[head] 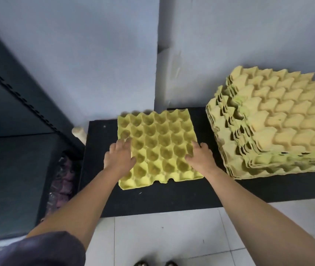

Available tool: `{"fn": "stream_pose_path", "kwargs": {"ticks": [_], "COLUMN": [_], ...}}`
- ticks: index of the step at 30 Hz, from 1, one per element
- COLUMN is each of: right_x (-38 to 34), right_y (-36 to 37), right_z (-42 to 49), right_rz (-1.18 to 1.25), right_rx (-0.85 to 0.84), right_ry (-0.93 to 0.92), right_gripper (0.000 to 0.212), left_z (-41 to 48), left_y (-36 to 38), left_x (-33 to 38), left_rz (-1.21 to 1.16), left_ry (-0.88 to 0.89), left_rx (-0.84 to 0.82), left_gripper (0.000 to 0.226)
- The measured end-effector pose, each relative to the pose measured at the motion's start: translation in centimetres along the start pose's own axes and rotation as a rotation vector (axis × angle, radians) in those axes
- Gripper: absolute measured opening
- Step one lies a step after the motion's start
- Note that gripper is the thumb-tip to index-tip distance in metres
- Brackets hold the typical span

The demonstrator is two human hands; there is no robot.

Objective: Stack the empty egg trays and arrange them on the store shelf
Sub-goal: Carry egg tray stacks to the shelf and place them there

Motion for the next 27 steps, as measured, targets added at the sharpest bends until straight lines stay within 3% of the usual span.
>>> {"fn": "stream_pose_path", "kwargs": {"ticks": [4, 7, 16, 27], "right_x": [1.0, 1.2, -0.3, -5.6], "right_y": [2.9, 3.6, -1.9, -20.7], "right_z": [1.1, 1.4, -1.6, -10.4], "right_rz": [0.124, 0.172, 0.22, 0.271], "right_rx": [-0.028, 0.02, 0.118, 0.296], "right_ry": [0.1, 0.118, 0.12, 0.104], "right_gripper": [0.074, 0.073, 0.066, 0.059], "left_z": [0.7, 0.8, -0.9, -6.2], "left_y": [3.2, 4.3, -2.5, -23.3], "left_x": [-0.8, -0.6, -0.2, 1.9], "left_rz": [-0.316, -0.529, -0.538, -0.51], "left_ry": [-0.314, -0.393, -0.334, -0.129], "left_rx": [-0.129, -0.182, -0.118, -0.035], "left_gripper": [0.074, 0.077, 0.073, 0.07]}}
Point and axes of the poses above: each hand's wrist, its own z-axis towards the middle knuckle, its own y-axis out of the palm, x = y × z, the point moved 2 cm from there along z, towards the middle knuckle, and after that the axes turned 12 degrees about x, right-handed, at the moved point
